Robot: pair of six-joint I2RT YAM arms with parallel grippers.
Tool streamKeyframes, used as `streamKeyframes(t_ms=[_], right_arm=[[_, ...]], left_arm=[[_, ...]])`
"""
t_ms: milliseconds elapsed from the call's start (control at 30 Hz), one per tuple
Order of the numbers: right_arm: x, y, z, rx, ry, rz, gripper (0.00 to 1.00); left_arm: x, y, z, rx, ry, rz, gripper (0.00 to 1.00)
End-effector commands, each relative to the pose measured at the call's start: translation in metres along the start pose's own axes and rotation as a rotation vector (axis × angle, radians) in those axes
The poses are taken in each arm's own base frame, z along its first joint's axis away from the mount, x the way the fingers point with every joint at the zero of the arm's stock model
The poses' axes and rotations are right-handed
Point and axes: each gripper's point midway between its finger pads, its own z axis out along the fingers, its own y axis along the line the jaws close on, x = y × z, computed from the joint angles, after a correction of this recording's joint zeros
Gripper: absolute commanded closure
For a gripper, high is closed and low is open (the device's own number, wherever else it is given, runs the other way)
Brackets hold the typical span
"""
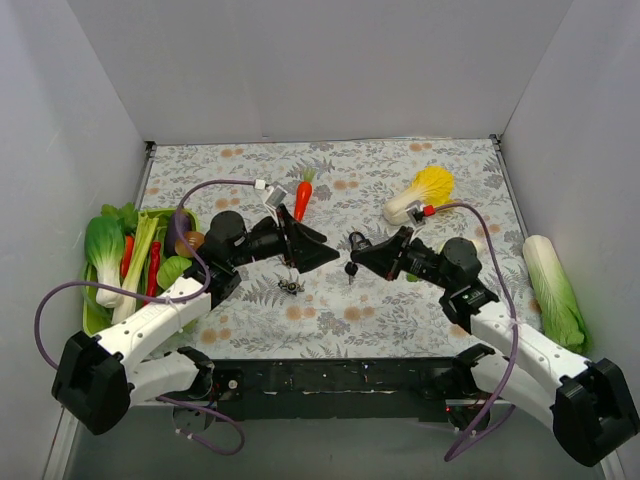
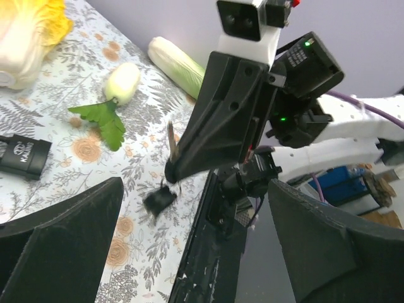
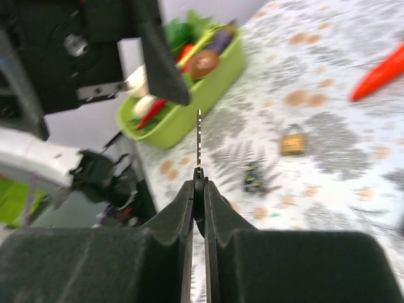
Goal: Unlock with the key
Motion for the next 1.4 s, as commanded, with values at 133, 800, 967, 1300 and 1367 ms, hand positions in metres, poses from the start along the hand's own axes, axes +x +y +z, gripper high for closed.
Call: streamKeyframes(t_ms=[133, 800, 967, 1300, 1367], right_arm=[[-0.056, -0.057, -0.039, 0.429, 0.001, -0.222, 0.99], [-0.083, -0.080, -0.113, 0.853, -0.155, -0.233, 0.99], [-0.075, -0.074, -0.112, 0.809, -0.166, -0.200, 0.99], [-0.067, -0.073, -0.109, 0.776, -0.164, -0.186, 0.99], [-0.067, -0.069, -0.108, 0.759, -0.166, -0.183, 0.99]], left_arm=[[0.024, 0.055, -0.013, -0.260, -0.032, -0.122, 0.02], [0.090, 0.141, 0.049, -0.823, 0.127, -0.279, 0.10], [0.108, 0.167, 0.065, -0.937, 0.206, -0.318, 0.06], [0.125, 0.189, 0.100, -1.006, 0.292, -0.297, 0.05], [0.127, 0.199, 0.105, -1.031, 0.306, -0.278, 0.04]])
